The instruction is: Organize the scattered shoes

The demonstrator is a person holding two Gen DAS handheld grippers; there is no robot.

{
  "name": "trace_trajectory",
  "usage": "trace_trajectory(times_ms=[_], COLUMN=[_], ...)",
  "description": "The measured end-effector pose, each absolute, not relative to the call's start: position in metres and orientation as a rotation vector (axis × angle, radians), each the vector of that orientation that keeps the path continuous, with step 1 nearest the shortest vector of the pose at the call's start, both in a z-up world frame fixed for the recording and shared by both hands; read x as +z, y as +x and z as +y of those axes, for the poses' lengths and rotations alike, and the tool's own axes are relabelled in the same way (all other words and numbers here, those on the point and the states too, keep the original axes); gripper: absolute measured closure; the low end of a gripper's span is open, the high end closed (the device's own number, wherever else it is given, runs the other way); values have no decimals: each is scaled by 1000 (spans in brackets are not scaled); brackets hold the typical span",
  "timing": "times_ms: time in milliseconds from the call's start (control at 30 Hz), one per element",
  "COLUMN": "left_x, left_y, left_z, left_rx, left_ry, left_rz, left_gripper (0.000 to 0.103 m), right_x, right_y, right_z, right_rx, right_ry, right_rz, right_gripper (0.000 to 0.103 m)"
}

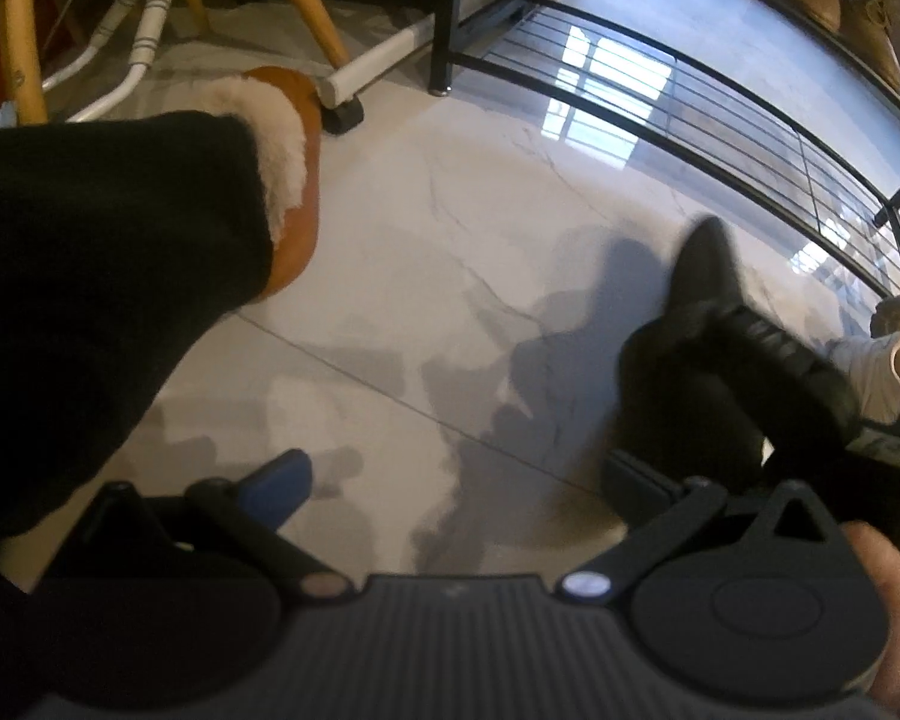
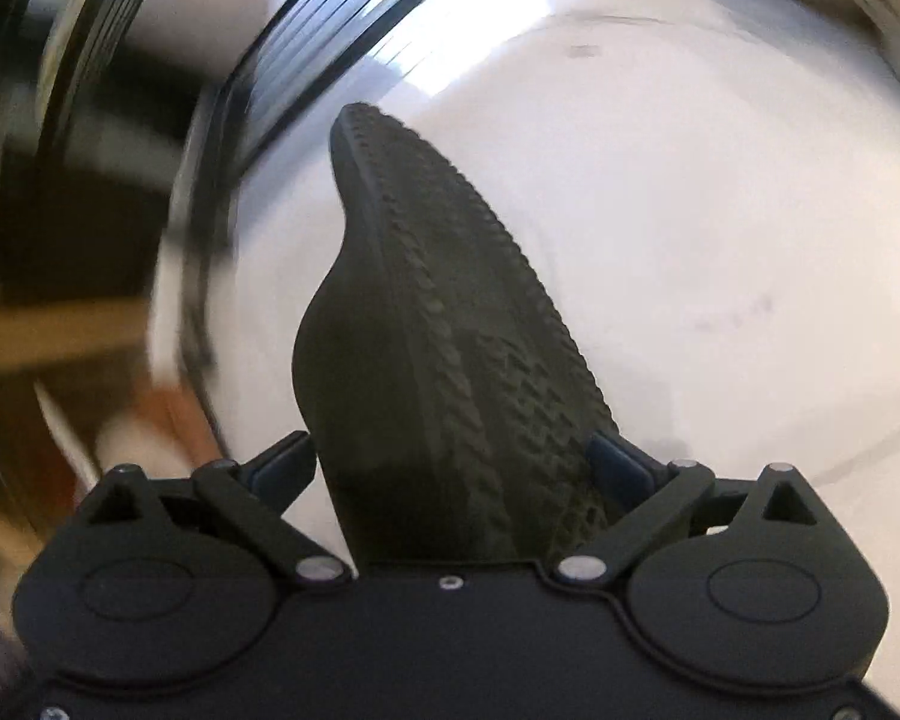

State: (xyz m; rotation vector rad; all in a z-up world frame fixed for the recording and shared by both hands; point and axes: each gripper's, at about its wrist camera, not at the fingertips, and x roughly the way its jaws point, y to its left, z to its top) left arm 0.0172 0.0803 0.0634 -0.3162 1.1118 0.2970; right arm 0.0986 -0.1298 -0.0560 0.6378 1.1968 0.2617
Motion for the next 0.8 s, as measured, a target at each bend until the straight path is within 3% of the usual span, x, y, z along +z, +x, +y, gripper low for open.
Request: trace_trajectory(times_ms=[333, 800], left_x=[64, 59], left_y=[22, 20], left_z=[69, 75], left_rx=[203, 227], left_ry=[-294, -308], left_rz=[1105, 1129], left_gripper=[1, 1], right_x=[-80, -42], right_y=[87, 74], right_z=[-176, -195], right_rx=[152, 1], right_ry=[1005, 691], right_rz=[1181, 983], right_gripper=[5, 3])
